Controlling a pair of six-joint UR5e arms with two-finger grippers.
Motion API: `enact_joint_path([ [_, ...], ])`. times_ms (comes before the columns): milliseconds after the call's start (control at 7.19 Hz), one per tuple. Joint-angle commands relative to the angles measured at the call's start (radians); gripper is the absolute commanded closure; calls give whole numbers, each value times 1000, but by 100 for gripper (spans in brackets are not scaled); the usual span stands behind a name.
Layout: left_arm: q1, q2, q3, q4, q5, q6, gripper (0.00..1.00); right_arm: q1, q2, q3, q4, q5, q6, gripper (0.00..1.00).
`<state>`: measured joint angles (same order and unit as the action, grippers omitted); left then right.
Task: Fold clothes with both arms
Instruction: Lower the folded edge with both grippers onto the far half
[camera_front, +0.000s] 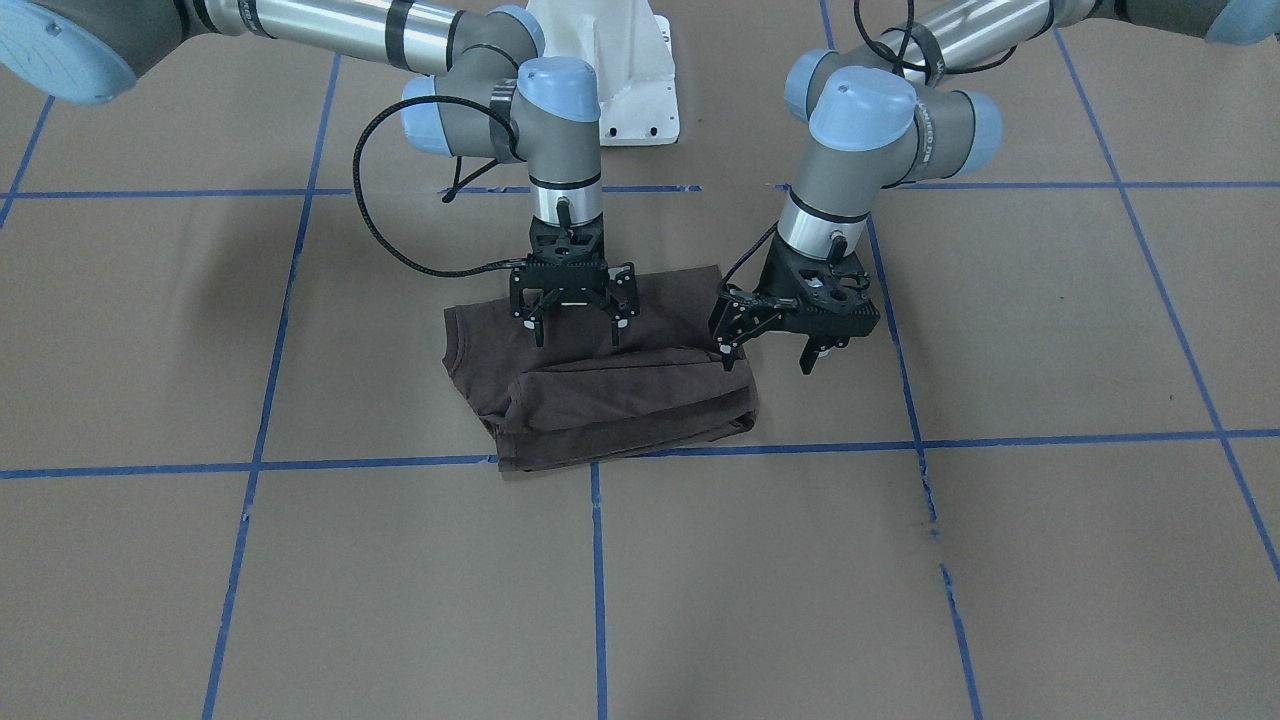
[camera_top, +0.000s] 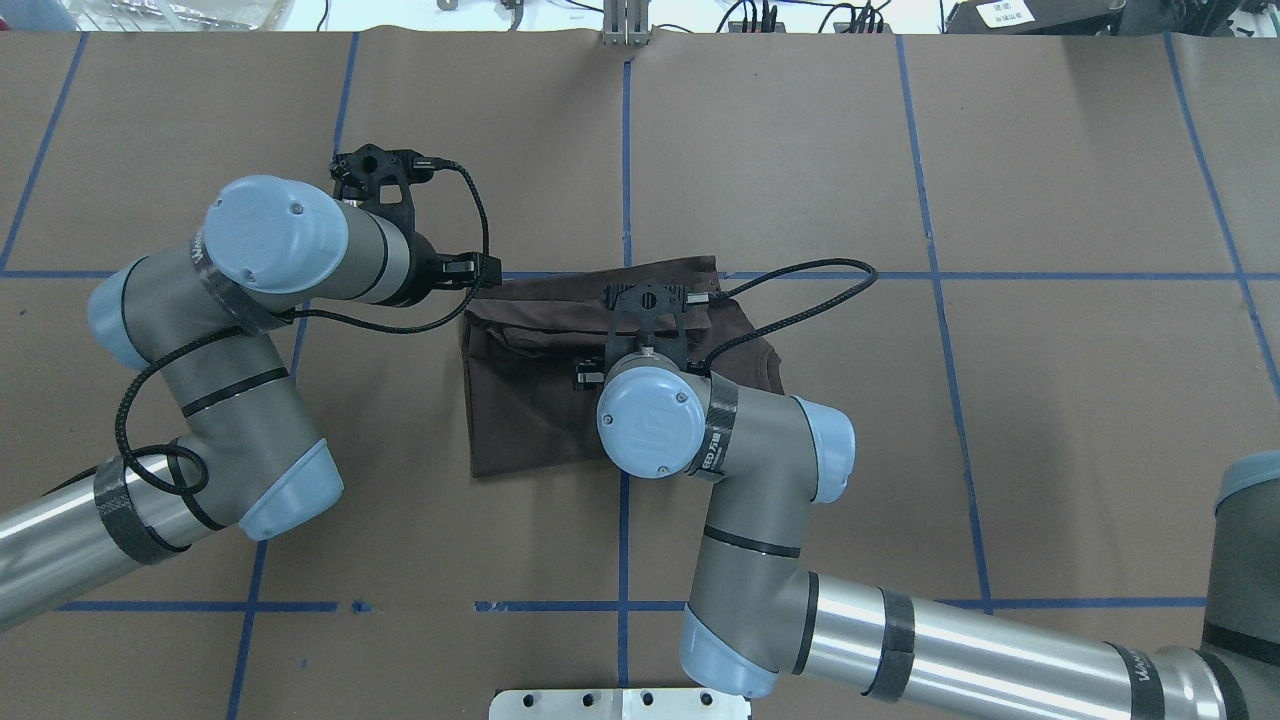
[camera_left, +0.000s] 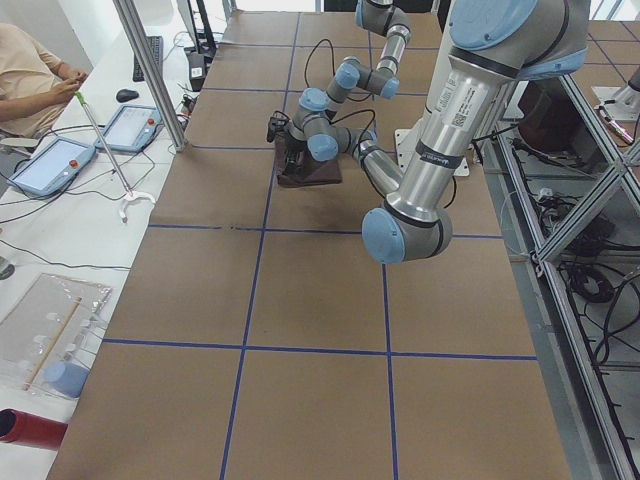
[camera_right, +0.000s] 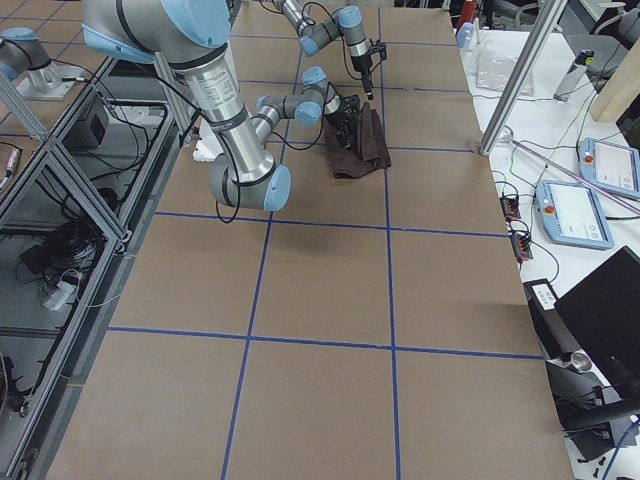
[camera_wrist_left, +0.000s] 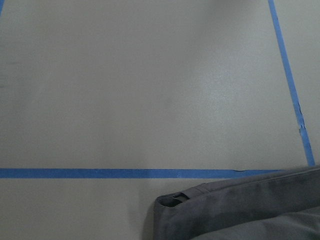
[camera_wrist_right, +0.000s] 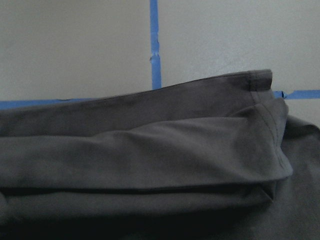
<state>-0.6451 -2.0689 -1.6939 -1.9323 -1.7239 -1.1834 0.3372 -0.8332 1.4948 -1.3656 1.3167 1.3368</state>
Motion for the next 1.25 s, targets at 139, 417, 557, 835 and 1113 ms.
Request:
enact_joint_path([
  [139, -1, 4, -1, 0, 0, -4, 0, -9, 2, -56, -3, -39, -79, 0],
  [417, -2, 6, -1, 0, 0, -5, 0, 19, 5, -64, -3, -47, -97, 0],
  [557, -2, 7, -3, 0, 0, -7, 0, 51, 20, -82, -1, -47, -111, 0],
  [835, -2, 10, -26, 1, -2, -12, 0, 124, 95, -215, 5, -40, -122, 0],
  [1113, -2, 19, -44, 3, -3, -25, 0, 205, 172, -339, 11, -31, -122, 0],
])
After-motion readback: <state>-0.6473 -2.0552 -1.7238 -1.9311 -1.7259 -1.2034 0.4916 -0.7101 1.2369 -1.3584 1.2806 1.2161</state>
